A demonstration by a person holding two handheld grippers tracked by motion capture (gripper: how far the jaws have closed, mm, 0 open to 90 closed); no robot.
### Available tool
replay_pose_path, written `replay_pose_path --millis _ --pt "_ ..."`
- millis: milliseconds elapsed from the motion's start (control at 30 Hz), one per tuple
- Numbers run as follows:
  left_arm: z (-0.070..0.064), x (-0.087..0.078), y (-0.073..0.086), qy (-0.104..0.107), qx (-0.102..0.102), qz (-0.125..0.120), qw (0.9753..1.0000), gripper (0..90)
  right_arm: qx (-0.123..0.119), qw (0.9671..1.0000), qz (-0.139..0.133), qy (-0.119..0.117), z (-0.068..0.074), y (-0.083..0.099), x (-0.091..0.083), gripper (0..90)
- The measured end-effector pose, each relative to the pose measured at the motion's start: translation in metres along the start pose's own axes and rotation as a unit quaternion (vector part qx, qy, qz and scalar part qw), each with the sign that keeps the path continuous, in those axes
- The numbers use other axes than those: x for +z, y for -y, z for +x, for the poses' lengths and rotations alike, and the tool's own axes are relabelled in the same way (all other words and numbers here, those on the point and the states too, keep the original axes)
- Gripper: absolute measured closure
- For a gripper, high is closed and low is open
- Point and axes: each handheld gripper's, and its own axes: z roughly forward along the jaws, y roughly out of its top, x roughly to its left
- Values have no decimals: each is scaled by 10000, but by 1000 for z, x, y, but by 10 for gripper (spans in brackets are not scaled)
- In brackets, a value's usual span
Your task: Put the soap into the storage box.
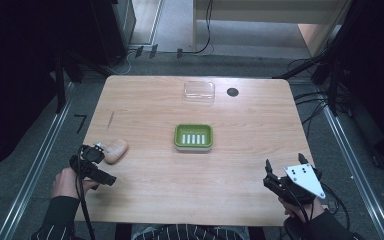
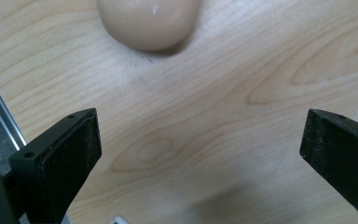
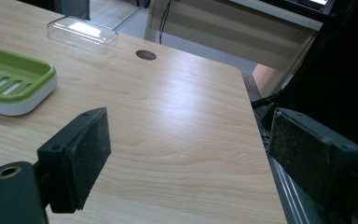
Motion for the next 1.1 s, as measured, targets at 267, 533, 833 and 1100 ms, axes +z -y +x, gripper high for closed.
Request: replay_pose_path --millis 267,533,833,1100 --pt "5 -2 -10 77 113 -167 9998 0 -29 10000 37 -12 1 0 1 136" --pt "12 5 -28 140 221 -112 9996 0 -35 10000 35 -18 1 0 1 136" --pt "15 14 -46 235 328 -168 9990 0 5 10000 31 7 0 0 0 136" --pt "18 18 -58 270 378 -237 9986 0 -40 10000 74 -10 0 0 0 136"
